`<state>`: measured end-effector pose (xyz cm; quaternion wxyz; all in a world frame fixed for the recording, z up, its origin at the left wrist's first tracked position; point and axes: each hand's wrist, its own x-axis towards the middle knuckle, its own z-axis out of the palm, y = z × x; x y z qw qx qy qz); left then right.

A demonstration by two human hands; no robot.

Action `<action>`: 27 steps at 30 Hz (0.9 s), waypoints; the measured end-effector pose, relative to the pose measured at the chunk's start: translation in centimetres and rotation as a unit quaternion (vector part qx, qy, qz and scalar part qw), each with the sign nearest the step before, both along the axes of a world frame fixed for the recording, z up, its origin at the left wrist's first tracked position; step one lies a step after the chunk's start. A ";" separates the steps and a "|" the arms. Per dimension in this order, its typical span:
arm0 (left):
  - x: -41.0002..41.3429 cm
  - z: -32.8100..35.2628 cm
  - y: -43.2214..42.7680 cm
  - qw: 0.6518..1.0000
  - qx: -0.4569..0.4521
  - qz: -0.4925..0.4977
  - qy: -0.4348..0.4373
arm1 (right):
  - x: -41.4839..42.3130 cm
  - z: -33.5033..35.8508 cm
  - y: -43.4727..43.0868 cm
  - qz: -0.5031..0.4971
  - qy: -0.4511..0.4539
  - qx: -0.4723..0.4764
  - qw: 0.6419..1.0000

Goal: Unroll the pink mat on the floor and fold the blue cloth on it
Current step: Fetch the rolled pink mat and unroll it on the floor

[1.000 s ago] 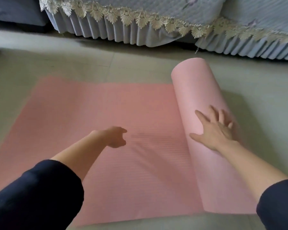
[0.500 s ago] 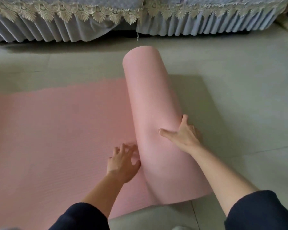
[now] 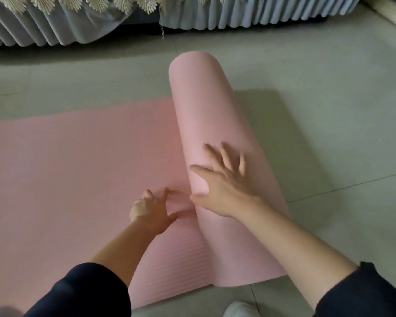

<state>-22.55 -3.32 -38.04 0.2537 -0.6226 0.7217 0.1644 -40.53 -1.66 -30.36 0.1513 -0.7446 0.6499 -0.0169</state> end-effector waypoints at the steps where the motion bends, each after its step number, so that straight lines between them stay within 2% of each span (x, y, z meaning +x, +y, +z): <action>1: -0.4 0.1 -0.1 1.000 0.003 0.009 0.000 | -0.8 -0.3 0.2 0.009 0.033 0.024 0.999; 4: -1.8 0.1 -0.3 1.000 -0.009 -0.021 -0.005 | -4.2 0.7 -0.2 -0.072 0.049 0.023 0.996; 8: -4.6 -0.6 -0.6 0.996 -0.013 -0.077 -0.035 | -9.4 3.4 -1.5 -0.237 0.082 -0.086 0.964; 9: -5.4 -0.7 -0.8 0.997 -0.005 -0.069 -0.038 | -10.2 3.5 -1.4 -0.241 0.066 -0.086 0.964; 11: -6.7 -0.4 -1.3 0.998 0.013 -0.045 -0.031 | -11.5 2.9 -0.7 -0.207 0.050 -0.011 0.977; 13: -8.0 0.0 -2.1 0.998 0.023 -0.050 -0.028 | -13.2 1.6 0.2 -0.187 0.092 0.072 0.975; 15: -9.2 0.0 -3.0 0.997 0.032 -0.069 -0.028 | -15.7 1.0 0.1 -0.230 0.114 0.070 0.964; 17: -11.0 -0.1 -4.0 0.996 0.042 -0.079 -0.029 | -18.1 1.1 -0.7 -0.282 0.112 0.000 0.953; 19: -13.2 0.1 -5.1 0.995 0.054 -0.083 -0.008 | -19.7 1.0 -1.6 -0.277 0.109 -0.054 0.953; 20: -13.9 0.4 -5.4 0.994 0.059 -0.097 0.002 | -19.9 0.8 -1.5 -0.253 0.097 -0.050 0.961; 22: -15.8 1.0 -6.7 0.990 0.072 -0.120 -0.004 | -20.8 0.3 -1.3 -0.197 0.099 0.018 0.975; 24: -17.3 1.8 -8.2 0.989 0.103 -0.101 -0.012 | -22.5 0.1 -1.0 -0.166 0.136 0.086 0.973; 27: -19.7 2.9 -9.9 0.986 0.126 -0.105 0.017 | -25.0 0.8 -1.2 -0.173 0.178 0.097 0.964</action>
